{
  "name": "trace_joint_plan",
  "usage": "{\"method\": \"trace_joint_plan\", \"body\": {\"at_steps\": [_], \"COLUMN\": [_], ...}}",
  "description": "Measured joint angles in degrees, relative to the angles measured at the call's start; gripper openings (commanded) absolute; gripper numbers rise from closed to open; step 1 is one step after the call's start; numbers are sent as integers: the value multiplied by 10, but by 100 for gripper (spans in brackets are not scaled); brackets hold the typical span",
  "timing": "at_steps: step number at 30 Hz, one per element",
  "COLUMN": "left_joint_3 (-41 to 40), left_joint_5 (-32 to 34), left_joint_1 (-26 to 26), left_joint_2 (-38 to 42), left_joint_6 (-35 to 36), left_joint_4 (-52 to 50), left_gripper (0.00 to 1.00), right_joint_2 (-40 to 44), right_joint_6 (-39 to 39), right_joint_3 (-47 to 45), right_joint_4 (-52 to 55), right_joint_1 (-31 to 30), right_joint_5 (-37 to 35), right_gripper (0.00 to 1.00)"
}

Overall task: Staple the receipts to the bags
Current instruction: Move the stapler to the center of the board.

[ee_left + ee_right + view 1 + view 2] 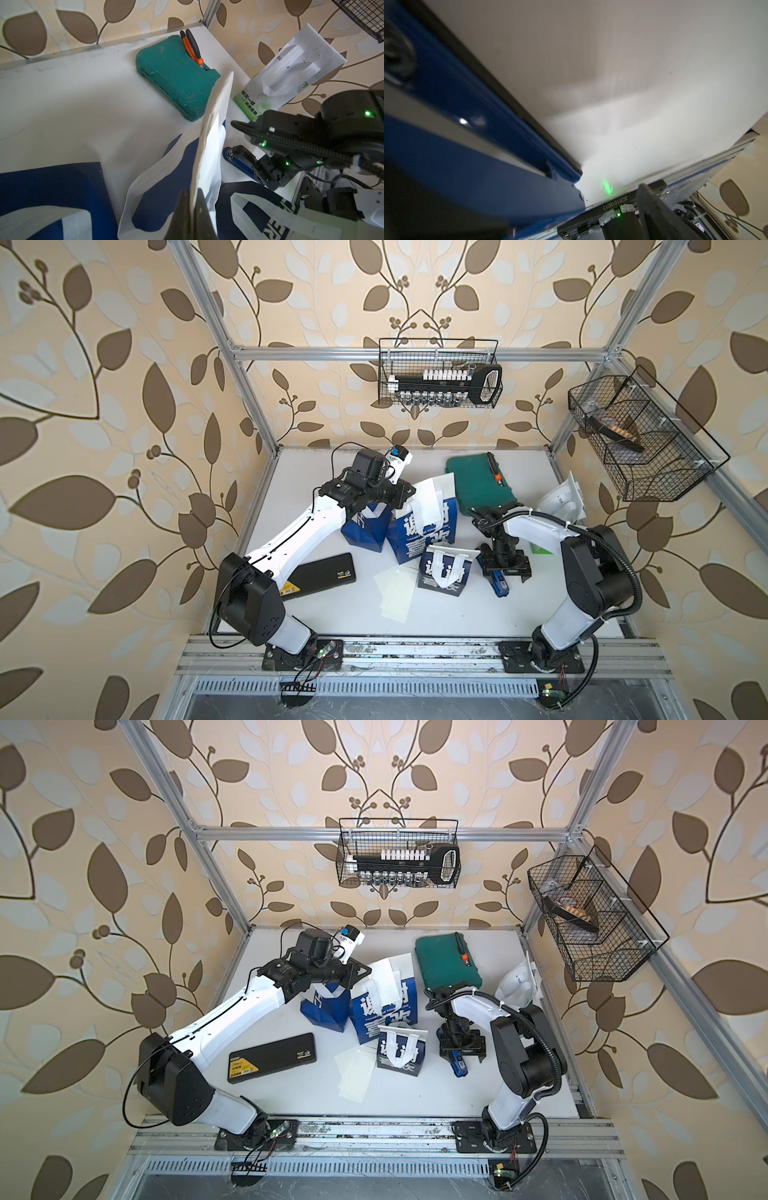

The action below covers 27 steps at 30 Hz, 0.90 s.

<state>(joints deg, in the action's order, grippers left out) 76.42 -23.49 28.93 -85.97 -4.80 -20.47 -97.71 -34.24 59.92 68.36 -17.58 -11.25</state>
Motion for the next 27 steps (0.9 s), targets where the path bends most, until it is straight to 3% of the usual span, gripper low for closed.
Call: {"method": "trace_joint_plan", "body": {"at_steps": [7, 17, 27], "left_joint_3": [9, 9, 9], "left_joint_5": [0, 0, 1], "left_joint_1": [0, 0, 0], "left_joint_2": [-7, -8, -8], "left_joint_6": [1, 2, 2], "left_joint_4": [-8, -8, -8], "left_gripper": [0, 0, 0], "right_joint_2": [-28, 82, -60], "right_joint_6": [-2, -13, 4], "right_joint_3": [81, 73, 209], "right_joint_4": [-24, -85, -95], "right_joint_1": [127, 104, 132], "right_joint_5": [-34, 42, 3], "right_gripper": [81, 81, 82]}}
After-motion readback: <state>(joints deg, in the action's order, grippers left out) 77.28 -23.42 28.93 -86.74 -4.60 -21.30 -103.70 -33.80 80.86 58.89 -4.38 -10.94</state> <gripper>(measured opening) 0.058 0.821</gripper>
